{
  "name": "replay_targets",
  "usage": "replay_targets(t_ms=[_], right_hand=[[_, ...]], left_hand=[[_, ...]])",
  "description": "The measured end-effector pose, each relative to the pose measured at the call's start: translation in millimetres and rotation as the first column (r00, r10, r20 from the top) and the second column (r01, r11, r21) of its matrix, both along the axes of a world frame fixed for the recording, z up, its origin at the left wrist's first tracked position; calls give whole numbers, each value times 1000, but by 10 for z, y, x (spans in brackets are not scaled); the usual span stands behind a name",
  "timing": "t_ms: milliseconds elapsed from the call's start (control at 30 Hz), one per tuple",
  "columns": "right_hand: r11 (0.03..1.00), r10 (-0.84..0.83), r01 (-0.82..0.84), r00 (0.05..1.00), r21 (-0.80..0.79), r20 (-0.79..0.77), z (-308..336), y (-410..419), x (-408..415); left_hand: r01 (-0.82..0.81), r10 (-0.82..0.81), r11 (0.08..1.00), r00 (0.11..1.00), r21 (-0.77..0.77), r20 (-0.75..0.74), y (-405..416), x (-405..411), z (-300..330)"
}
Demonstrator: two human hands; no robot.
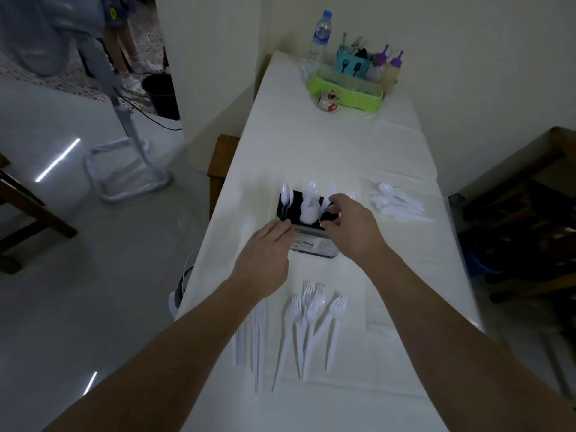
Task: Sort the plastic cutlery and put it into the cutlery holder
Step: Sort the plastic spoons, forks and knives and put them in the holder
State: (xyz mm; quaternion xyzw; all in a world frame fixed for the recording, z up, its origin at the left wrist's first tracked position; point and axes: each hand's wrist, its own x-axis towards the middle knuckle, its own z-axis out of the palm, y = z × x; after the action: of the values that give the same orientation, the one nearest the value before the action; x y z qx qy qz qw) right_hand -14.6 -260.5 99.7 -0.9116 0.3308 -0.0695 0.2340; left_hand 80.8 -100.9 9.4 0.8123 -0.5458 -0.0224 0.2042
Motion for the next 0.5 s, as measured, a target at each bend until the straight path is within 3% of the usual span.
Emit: replay_targets(t_ms=[133, 267, 500], right_hand=[[994, -107, 103, 991, 47, 82, -6, 113, -284], [970, -228, 217, 968, 104, 103, -198, 298, -700], [878, -399, 423, 905, 223, -144, -861, 651, -1396]], left_hand=[[-83, 78, 991, 996, -109, -47, 124, -144, 104], [-161, 152, 982, 984, -94, -96, 246, -353, 86], [-199, 228, 971, 942, 135, -248, 407, -874, -85]])
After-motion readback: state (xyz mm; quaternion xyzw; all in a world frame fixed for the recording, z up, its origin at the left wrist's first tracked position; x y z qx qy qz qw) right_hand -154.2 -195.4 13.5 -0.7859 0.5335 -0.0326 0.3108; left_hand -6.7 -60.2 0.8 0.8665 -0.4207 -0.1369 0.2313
